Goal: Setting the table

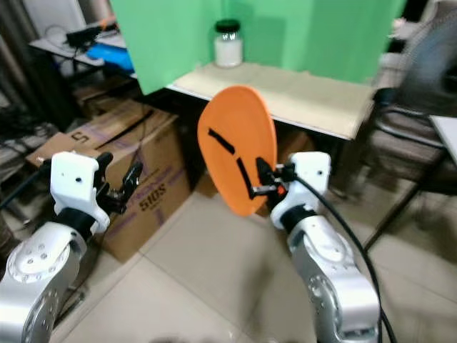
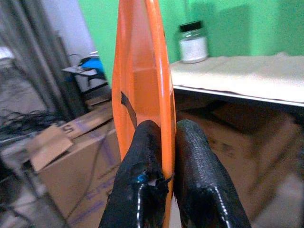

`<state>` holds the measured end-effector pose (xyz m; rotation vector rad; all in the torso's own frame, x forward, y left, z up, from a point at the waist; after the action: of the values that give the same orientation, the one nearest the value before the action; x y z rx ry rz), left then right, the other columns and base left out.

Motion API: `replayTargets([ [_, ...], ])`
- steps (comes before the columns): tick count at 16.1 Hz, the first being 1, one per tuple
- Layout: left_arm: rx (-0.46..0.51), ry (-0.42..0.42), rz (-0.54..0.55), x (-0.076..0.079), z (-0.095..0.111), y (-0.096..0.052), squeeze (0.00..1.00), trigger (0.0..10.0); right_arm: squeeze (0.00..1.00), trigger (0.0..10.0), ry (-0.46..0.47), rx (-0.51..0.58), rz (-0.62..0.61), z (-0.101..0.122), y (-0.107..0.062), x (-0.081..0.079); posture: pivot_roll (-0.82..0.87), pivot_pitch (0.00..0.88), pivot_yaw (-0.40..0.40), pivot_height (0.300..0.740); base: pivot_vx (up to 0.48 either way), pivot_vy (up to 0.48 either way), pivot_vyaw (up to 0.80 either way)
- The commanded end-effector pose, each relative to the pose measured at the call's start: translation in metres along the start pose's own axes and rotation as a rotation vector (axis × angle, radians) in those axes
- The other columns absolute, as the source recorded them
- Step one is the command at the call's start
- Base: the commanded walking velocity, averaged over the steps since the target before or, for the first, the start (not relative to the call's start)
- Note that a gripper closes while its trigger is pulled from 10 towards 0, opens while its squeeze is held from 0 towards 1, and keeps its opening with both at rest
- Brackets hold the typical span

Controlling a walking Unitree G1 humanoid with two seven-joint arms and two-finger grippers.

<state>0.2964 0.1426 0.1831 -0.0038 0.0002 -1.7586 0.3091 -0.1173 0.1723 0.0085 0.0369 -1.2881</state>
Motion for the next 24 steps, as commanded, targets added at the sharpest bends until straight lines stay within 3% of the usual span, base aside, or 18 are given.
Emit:
replayTargets([
  [1, -0.008, 0.009, -0.006, -0.001, -0.001, -0.001, 0.00, 10.0, 0.00, 10.0, 0.000, 0.053, 0.020, 0.014, -0.001, -0.006, -0.02, 0.000, 0.052, 0.740, -0.289, 0.000, 0.00],
  [4, -0.014, 0.015, -0.001, -0.002, -0.002, 0.000, 0.00, 10.0, 0.00, 10.0, 0.001, 0.049, 0.020, 0.013, 0.000, -0.006, -0.02, 0.000, 0.052, 0.740, -0.089, 0.000, 0.00],
  [24, 0.004, -0.026, 0.072, -0.016, -0.009, -0.003, 0.00, 10.0, 0.00, 10.0, -0.034, 0.011, -0.014, 0.007, 0.004, 0.004, -0.03, 0.000, 0.033, 0.740, 0.000, 0.000, -0.79],
])
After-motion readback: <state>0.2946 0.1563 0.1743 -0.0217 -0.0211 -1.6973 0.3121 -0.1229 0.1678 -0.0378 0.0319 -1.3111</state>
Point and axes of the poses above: a point about 5 cm out from each wrist's last joint towards the gripper, its own y axis pointing out of the wrist towards the gripper, its own z axis along the axis of the wrist's last joint, x = y × z, the point moved 6 cm from there along y, pointing out of the wrist towards the gripper, and after that the axes turned 9 degrees about -y, right-handed, at the moved point
